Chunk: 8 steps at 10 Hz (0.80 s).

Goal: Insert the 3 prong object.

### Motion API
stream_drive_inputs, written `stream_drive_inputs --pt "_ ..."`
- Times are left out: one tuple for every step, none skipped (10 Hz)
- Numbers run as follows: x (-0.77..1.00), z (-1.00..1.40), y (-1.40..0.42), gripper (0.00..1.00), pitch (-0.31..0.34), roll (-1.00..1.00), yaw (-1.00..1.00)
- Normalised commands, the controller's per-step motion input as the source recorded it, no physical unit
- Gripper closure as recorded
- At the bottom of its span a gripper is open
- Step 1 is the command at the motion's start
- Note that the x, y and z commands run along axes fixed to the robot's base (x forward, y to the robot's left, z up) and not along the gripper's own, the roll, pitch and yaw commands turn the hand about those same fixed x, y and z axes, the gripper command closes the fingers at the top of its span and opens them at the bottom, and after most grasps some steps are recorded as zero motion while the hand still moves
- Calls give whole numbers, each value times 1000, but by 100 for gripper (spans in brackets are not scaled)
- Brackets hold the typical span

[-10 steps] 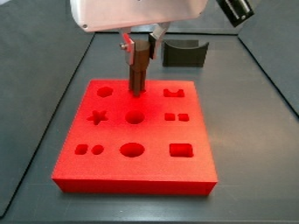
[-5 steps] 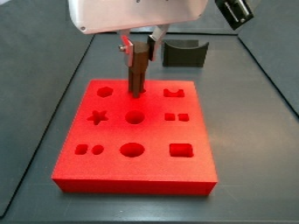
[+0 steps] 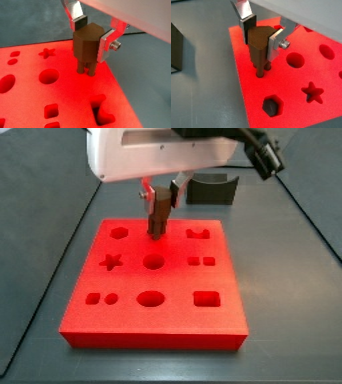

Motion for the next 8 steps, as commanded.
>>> stream_drive_inputs --pt "0 -571 0 100 0 0 0" --pt "0 -643 0 100 0 0 0" --pt "0 -646 0 100 0 0 0" --pt "0 -640 0 100 0 0 0" --pt "0 -574 0 100 0 9 0" --pt "0 -43 -23 100 0 44 0" --pt "0 -51 -9 100 -24 20 0" --pt "-169 -371 0 100 -441 -7 0"
